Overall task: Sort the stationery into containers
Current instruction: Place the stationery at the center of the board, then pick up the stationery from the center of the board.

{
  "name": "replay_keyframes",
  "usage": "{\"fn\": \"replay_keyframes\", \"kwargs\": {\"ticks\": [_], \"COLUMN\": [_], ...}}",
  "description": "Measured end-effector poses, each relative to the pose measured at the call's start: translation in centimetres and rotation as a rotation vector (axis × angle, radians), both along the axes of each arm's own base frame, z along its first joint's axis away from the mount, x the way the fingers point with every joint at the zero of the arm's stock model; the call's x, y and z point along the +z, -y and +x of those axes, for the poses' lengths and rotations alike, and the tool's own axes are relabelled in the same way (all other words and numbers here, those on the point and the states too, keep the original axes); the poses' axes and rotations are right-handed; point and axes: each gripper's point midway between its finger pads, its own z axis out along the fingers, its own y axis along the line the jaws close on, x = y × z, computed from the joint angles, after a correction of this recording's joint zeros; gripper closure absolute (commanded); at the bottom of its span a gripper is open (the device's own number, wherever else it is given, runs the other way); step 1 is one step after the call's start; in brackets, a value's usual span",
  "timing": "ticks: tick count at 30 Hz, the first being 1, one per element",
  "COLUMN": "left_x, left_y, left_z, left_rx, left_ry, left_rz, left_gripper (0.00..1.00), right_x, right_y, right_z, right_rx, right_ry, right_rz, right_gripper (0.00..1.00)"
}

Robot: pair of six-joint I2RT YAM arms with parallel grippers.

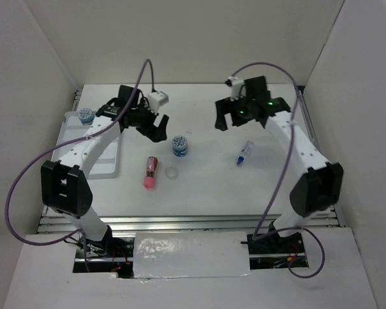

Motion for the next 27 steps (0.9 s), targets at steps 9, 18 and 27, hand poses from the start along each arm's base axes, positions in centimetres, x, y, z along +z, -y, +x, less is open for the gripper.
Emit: {"fn": "replay_keyframes", "kwargs": {"ticks": [9,18,27], "left_x": [-6.8,-11.1,-12.6], "left_y": [5.4,9.0,8.8], "left_z": [0.9,1.5,2.7], "left_rx": [-0.088,-0.113,-0.065], "left_ry": [-0.14,-0.198,-0.227], "left_rz": [0.095,0.199,0.214], "left_gripper": [0.01,0.01,0.08], "right_x": [-2.8,-7.3,-6.9], "right_y": [13.0,17.3,16.7], "right_z": [-4.8,-7.5,-7.4], "right_rx": [-0.284,-0.406,-0.381], "right_ry": [-0.087,-0.231,-0.227], "right_rz": [0.001,0.054,0.093], "right_gripper": [0.0,0.0,0.0]}}
